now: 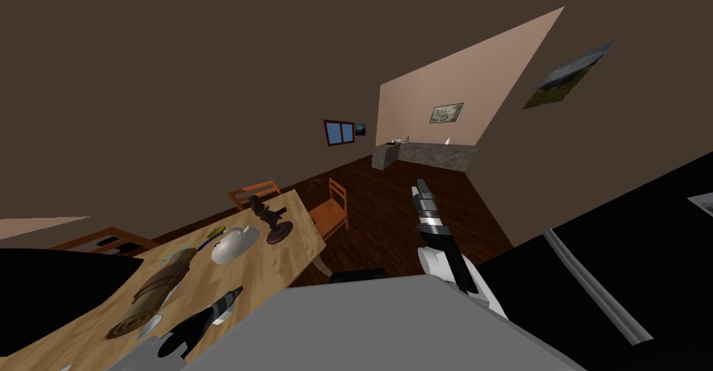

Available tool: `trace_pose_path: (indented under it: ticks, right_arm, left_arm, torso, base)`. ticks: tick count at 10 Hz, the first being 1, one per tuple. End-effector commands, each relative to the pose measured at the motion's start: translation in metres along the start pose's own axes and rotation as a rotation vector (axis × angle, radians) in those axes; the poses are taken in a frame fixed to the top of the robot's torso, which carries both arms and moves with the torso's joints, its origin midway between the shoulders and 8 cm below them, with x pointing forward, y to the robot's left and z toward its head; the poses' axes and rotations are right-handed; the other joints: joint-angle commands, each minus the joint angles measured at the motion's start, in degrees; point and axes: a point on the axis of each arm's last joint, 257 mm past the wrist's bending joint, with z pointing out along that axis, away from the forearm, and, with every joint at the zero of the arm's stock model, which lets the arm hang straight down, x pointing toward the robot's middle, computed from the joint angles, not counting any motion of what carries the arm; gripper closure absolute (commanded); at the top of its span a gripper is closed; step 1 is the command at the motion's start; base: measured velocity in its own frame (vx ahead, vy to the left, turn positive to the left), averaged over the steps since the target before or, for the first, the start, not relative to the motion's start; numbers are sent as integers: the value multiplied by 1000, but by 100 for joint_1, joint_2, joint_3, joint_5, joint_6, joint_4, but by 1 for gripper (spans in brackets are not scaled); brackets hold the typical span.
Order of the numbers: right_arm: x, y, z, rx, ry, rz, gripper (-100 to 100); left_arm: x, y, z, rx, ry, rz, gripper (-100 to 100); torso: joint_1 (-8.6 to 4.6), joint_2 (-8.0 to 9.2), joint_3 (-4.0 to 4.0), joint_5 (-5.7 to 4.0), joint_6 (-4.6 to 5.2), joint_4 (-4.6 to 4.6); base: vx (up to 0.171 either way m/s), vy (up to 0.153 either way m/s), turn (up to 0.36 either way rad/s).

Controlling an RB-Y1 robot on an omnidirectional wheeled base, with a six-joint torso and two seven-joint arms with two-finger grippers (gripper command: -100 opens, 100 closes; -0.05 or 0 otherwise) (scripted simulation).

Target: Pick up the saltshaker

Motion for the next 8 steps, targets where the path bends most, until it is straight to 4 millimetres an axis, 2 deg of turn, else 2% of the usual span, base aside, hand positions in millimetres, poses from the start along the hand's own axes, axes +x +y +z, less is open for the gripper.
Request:
trace_pose_path:
  ticks: [1,2,6,7,8]
  right_arm:
    - [0,0,0,0,0,0,0]
    - [0,0,0,0,0,0,0]
    - [0,0,0,0,0,0,0]
    - [0,0,0,0,0,0,0]
    - [0,0,0,0,0,0,0]
  left_arm:
    - [0,0,0,0,0,0,-100]
    - [1,0,0,1,0,0,100]
    - [0,0,0,0,-1,-1,100]
    - [0,0,0,0,-1,0,0]
    - [-4,-1,-4,3,-1,4,100]
  torso:
    - [0,0,0,0,0,0]
    - [7,-3,-2,5,1,-1]
    - [8,-6,-4,10,4,-2]
    - [8,-6,-4,10,3,-2]
    - [8,-6,-4,10,3,-2]
  base:
    - [6,17,-11]
    - [0,0,0]
    - [0,0,0]
    - [0,0,0]
    - [-10,-20,49]
